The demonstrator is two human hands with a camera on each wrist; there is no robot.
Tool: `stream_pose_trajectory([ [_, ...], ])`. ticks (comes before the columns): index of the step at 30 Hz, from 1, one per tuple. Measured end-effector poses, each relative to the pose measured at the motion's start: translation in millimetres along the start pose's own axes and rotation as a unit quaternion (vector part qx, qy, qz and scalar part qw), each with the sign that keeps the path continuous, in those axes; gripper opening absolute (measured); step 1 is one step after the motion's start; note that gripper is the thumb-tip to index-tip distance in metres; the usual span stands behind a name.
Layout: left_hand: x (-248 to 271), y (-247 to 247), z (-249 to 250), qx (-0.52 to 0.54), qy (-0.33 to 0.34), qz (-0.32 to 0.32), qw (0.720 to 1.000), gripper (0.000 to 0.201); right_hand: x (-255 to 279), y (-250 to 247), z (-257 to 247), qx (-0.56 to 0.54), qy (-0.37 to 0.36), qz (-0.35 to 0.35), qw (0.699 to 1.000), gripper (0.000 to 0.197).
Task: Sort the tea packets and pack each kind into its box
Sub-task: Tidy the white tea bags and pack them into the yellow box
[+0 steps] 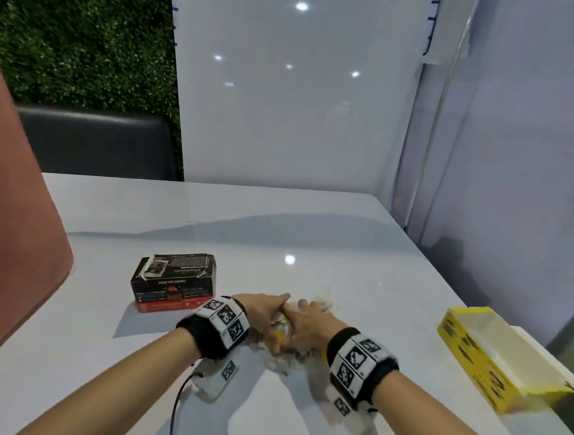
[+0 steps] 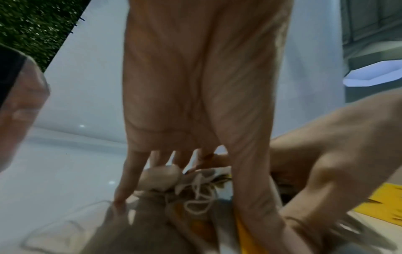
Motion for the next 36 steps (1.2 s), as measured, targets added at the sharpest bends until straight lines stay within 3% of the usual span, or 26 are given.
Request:
stream_pose_trajectory([
  [6, 53, 22, 5, -0.030, 0.027, 0.027, 0.999, 0.100, 53, 12, -32, -0.005, -0.024, -0.005, 1.000, 0.075],
  [15, 101, 30, -10, -0.027, -0.001, 0.035, 0.999, 0.104, 82, 20, -67, 0.006, -0.031, -0.032, 0.999, 0.091],
  [18, 108, 25, -18, -0.005, 0.010, 0.045, 0.999, 0.097, 92, 2, -64, -0.056, -0.047, -0.041, 0.997, 0.098],
  [20, 116, 16, -21, 0.069, 0.019, 0.073, 0.995, 0.086, 100, -20, -48, -0.124, -0.029, -0.006, 0.992, 0.089],
  [23, 134, 2, -27, 0.210, 0.014, 0.131, 0.969, 0.074, 117, -43, -14, -0.130, 0.006, 0.047, 0.990, 0.061],
  [27, 149, -7, -28, 0.234, 0.001, 0.232, 0.944, 0.032, 132, -30, -1, -0.061, 0.006, 0.048, 0.997, 0.035],
  [32, 150, 6, -4, 0.297, -0.016, 0.255, 0.920, 0.010, 129, -21, -21, 0.018, -0.029, 0.096, 0.995, 0.051],
  [36, 147, 18, 3, 0.452, -0.052, 0.194, 0.869, 0.015, 125, -28, -31, 0.045, -0.038, 0.149, 0.987, 0.065],
])
Point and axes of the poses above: each hand's wrist, its own x-axis away from the middle knuckle, its own y-axis out of the palm, z = x × y, the point moved 10 cm from there along -x, towards the middle knuckle, and after that the axes turned 12 degrees about z, right-handed, at the moved point
